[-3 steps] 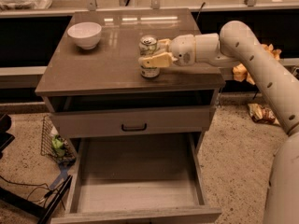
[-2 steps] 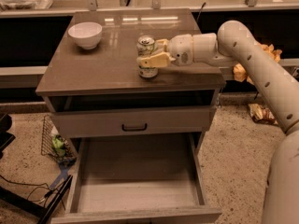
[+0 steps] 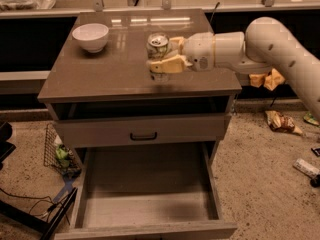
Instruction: Place 7up can into middle drawer
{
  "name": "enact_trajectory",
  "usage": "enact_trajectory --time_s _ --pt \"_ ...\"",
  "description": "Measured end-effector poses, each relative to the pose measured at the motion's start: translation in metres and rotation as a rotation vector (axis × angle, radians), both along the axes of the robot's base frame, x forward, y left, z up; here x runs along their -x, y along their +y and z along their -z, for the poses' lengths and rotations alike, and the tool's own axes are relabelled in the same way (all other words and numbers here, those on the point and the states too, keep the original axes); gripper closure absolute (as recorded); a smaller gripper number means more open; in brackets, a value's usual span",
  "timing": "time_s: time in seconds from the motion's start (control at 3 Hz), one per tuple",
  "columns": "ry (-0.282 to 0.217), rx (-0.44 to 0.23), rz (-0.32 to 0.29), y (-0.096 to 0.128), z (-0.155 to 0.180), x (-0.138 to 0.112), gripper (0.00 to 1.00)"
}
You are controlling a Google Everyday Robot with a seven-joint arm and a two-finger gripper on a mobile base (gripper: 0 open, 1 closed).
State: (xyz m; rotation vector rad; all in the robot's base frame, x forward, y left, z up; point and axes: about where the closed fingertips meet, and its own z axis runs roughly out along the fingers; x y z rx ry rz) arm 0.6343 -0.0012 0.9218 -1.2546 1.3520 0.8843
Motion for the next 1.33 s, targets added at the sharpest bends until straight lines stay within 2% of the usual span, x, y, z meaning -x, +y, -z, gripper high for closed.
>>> enact_trajectory --time_s 0.33,0.67,1.0,1.33 --pt "-0.094 -0.025 0.047 -0.006 -0.014 0.051 1.0" --pt "-0.125 -0.04 0.085 -0.019 0.016 0.1 1.0" --pt "-0.034 0.0 0.16 -0.074 0.106 0.142 1.0" --pt "0.096 0.057 0.251 -0.142 0.199 0.163 1.0"
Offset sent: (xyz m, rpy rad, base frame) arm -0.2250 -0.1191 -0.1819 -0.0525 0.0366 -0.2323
